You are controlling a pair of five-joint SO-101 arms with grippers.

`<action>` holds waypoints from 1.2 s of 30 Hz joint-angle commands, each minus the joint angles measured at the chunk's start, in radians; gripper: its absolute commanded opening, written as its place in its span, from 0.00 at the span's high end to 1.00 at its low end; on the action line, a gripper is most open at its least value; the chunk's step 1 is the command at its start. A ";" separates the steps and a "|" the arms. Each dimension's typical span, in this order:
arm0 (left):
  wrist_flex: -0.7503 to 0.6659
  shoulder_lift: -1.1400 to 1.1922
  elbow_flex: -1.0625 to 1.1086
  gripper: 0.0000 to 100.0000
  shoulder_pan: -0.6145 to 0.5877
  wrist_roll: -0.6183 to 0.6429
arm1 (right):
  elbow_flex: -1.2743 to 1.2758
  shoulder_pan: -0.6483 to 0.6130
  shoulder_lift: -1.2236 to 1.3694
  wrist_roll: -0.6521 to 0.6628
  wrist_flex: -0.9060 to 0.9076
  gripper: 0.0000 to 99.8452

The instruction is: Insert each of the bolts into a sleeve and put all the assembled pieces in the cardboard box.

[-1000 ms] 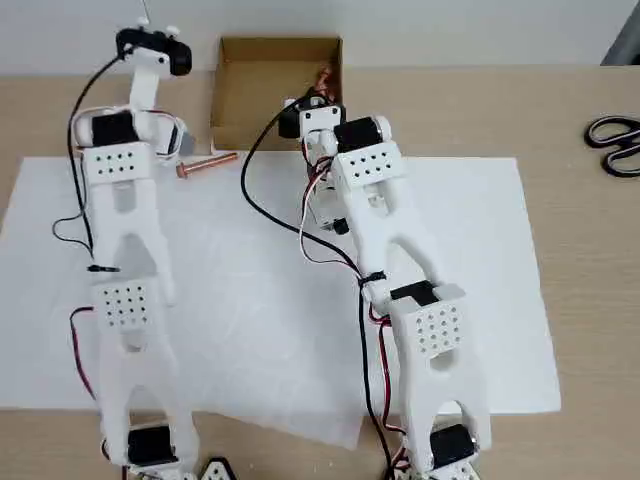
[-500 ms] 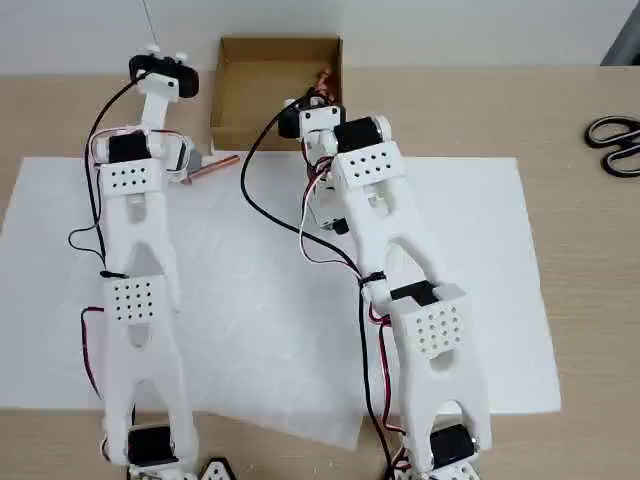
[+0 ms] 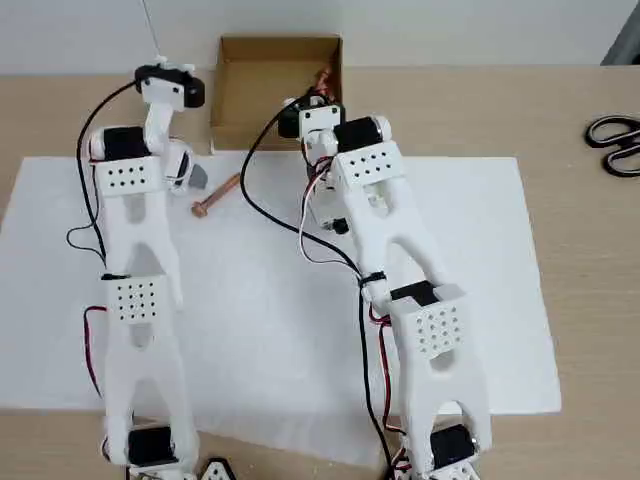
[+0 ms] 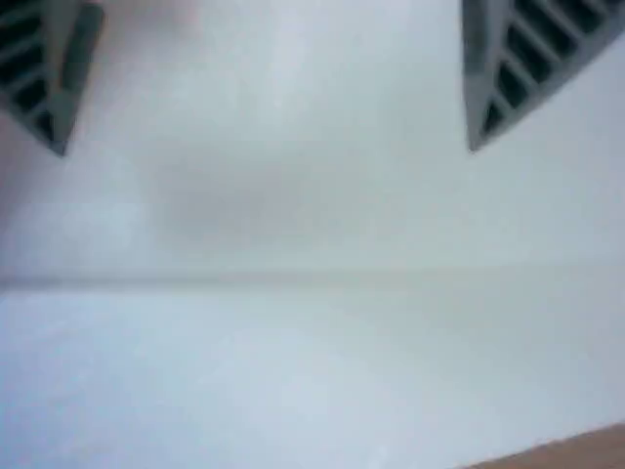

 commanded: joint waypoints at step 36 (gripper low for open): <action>0.026 -0.109 0.205 0.87 0.100 -0.023 | -0.005 0.010 -0.084 0.011 0.001 0.97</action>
